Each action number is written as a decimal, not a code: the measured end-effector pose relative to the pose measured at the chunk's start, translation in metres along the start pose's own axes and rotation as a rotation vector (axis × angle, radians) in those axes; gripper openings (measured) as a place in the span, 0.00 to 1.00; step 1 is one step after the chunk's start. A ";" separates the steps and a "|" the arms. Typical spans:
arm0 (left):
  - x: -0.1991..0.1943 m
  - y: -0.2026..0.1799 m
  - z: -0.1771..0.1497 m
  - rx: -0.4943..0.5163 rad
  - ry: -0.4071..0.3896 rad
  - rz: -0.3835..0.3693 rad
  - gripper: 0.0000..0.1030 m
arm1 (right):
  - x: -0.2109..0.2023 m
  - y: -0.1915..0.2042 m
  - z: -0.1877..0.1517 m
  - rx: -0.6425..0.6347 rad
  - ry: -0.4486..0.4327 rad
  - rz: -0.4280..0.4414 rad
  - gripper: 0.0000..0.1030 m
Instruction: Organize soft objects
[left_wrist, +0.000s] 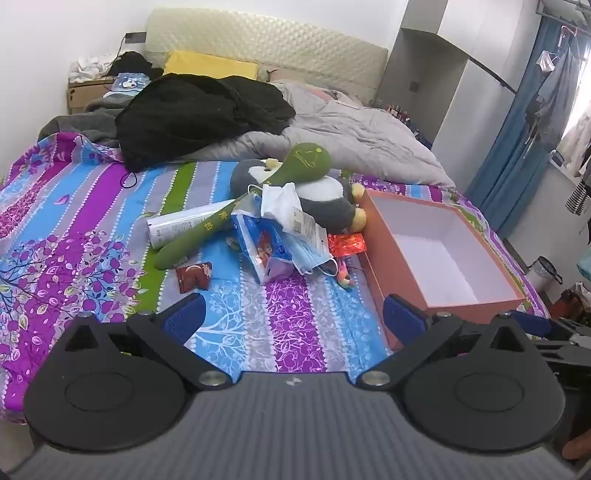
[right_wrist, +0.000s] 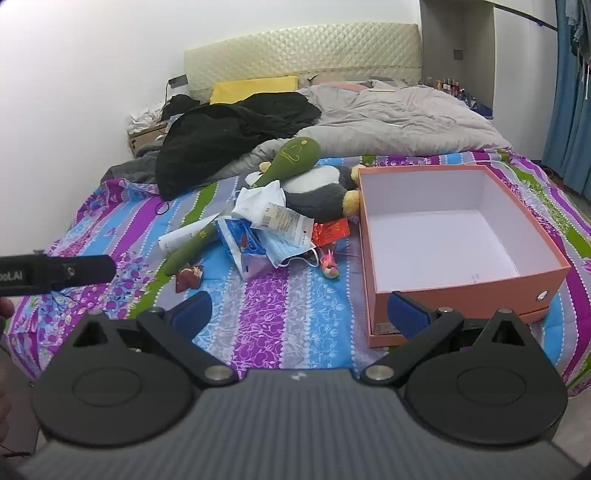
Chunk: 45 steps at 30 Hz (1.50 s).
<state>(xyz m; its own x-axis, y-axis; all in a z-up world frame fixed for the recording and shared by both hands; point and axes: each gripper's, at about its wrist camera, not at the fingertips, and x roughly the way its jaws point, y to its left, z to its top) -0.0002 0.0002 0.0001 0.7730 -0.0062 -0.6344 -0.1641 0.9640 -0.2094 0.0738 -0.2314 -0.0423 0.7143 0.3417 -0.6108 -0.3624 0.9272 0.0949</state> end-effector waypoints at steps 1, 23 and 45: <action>0.000 0.000 0.000 0.000 0.000 0.000 1.00 | 0.001 0.000 0.000 0.000 0.000 -0.003 1.00; 0.000 0.005 -0.002 -0.032 0.002 -0.009 1.00 | -0.002 0.004 -0.005 0.020 0.007 0.010 1.00; 0.000 0.009 -0.004 -0.040 0.000 -0.023 1.00 | -0.003 0.007 -0.008 0.021 0.009 0.007 1.00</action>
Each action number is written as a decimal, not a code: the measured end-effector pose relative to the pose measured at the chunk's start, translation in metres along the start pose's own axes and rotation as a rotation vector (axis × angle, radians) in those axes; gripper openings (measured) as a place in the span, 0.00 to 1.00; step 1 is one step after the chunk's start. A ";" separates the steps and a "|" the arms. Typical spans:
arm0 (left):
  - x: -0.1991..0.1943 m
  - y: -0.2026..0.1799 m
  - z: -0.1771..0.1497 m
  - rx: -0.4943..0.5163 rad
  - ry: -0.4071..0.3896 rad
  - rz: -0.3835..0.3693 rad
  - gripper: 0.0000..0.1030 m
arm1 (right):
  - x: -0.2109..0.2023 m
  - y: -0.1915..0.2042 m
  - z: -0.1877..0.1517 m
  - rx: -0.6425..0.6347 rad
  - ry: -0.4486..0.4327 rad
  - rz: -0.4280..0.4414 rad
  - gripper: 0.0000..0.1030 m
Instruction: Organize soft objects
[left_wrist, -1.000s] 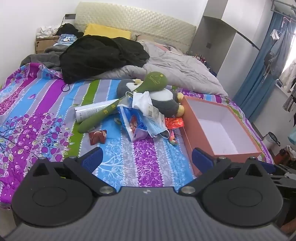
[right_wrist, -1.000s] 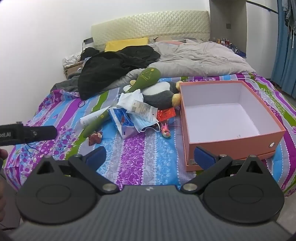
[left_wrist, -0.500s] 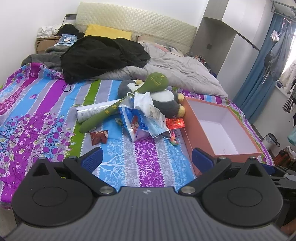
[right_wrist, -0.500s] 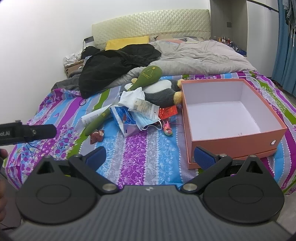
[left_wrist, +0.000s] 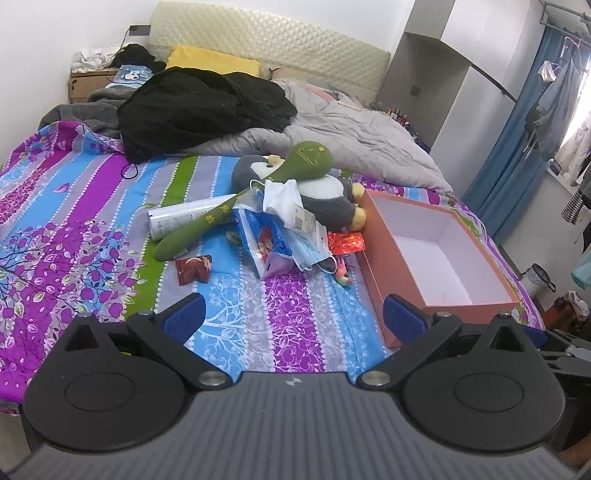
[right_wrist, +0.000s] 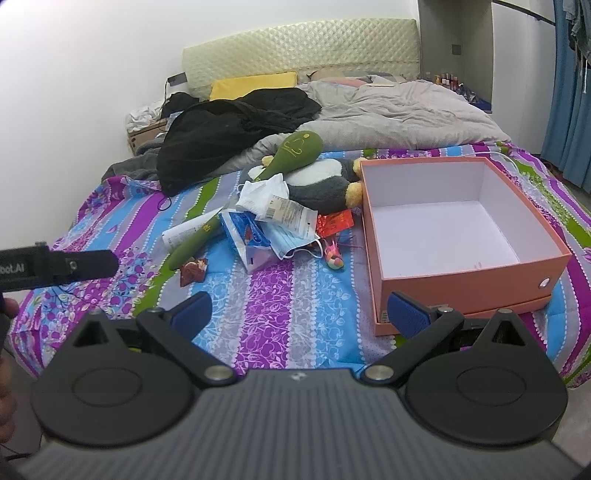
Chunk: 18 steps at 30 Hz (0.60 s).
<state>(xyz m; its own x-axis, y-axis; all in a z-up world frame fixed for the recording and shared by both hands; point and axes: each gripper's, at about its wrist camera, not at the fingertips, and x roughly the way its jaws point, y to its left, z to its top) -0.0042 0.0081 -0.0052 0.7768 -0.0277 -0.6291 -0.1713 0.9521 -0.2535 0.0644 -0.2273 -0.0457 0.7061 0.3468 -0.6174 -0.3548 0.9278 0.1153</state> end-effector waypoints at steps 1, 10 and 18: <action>-0.001 0.000 0.000 0.001 -0.003 0.001 1.00 | 0.000 0.000 -0.001 0.000 0.001 0.000 1.00; -0.003 0.001 0.002 0.007 -0.008 -0.004 1.00 | 0.004 0.003 -0.003 0.002 0.003 0.009 1.00; 0.000 0.000 -0.001 0.024 0.003 0.017 1.00 | 0.007 0.002 -0.005 0.017 0.012 0.016 1.00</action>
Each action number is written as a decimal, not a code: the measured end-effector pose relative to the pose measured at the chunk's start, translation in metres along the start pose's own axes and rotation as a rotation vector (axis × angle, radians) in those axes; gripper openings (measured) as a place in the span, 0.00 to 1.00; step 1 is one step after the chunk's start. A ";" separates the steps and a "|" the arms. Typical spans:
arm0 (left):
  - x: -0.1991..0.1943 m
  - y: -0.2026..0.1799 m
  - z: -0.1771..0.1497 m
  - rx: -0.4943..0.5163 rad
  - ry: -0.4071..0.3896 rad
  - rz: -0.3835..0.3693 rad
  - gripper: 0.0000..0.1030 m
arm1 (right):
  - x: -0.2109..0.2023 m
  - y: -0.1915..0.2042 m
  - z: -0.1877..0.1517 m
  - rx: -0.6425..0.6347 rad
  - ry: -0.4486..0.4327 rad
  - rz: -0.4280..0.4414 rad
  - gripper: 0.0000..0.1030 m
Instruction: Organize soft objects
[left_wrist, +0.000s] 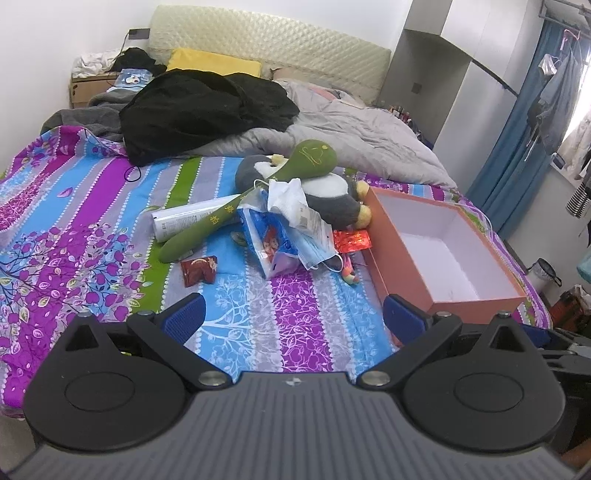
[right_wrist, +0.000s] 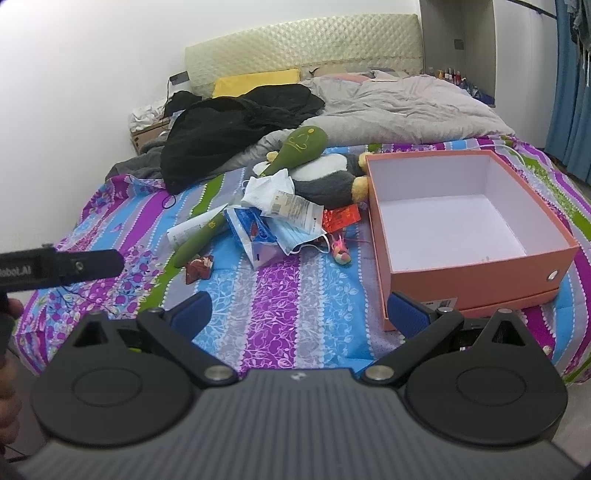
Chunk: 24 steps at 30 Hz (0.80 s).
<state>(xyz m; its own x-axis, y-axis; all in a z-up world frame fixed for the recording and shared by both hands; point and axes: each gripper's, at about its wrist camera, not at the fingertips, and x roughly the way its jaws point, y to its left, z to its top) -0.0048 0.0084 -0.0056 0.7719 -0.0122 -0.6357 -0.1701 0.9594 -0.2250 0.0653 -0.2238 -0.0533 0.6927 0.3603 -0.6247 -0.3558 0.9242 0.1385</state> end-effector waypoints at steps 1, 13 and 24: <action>0.000 0.000 0.000 0.001 -0.002 0.001 1.00 | 0.001 0.000 0.000 0.001 0.002 0.002 1.00; 0.014 -0.001 -0.001 -0.015 0.022 -0.012 1.00 | 0.012 0.003 -0.002 0.008 0.032 0.003 1.00; 0.034 0.002 0.008 -0.008 0.027 -0.003 1.00 | 0.028 0.004 0.002 -0.006 0.024 -0.044 0.96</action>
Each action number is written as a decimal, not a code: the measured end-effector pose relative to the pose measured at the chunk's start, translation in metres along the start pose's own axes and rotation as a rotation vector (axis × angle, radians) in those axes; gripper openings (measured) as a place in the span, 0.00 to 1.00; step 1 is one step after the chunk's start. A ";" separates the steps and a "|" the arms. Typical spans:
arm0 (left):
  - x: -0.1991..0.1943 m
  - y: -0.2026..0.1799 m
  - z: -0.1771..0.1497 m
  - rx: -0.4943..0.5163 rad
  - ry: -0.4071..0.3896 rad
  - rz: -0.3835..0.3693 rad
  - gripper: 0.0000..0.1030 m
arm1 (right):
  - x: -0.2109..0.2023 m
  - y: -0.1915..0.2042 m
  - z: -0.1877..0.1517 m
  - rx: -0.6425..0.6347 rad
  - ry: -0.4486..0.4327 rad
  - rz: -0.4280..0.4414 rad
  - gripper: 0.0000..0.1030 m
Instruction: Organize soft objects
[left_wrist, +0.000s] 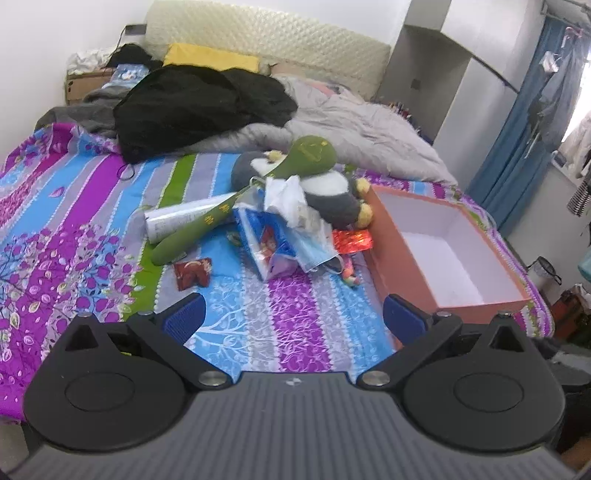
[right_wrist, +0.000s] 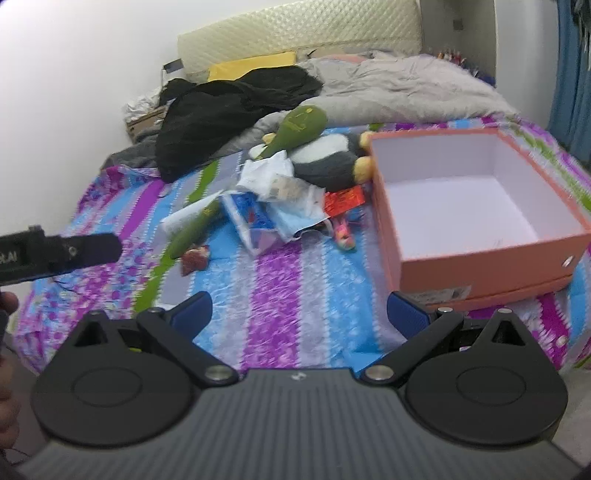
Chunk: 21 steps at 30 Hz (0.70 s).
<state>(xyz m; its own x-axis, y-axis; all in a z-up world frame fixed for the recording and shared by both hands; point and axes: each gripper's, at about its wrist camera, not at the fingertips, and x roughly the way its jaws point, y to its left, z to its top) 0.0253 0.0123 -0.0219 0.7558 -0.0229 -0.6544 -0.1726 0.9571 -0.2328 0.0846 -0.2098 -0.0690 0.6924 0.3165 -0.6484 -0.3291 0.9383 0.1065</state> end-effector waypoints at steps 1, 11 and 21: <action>0.003 0.005 0.000 -0.017 0.007 -0.002 1.00 | 0.002 0.001 0.001 -0.008 -0.002 -0.006 0.95; 0.042 0.039 0.011 -0.085 0.059 0.046 1.00 | 0.043 0.005 0.005 0.017 0.074 0.066 0.77; 0.091 0.069 0.016 -0.117 0.085 0.078 0.99 | 0.094 0.015 0.016 -0.032 0.082 0.075 0.71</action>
<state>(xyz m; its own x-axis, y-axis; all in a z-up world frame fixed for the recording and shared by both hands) 0.0923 0.0806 -0.0858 0.6821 0.0209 -0.7309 -0.3048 0.9167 -0.2582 0.1551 -0.1633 -0.1159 0.6109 0.3715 -0.6992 -0.3991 0.9072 0.1333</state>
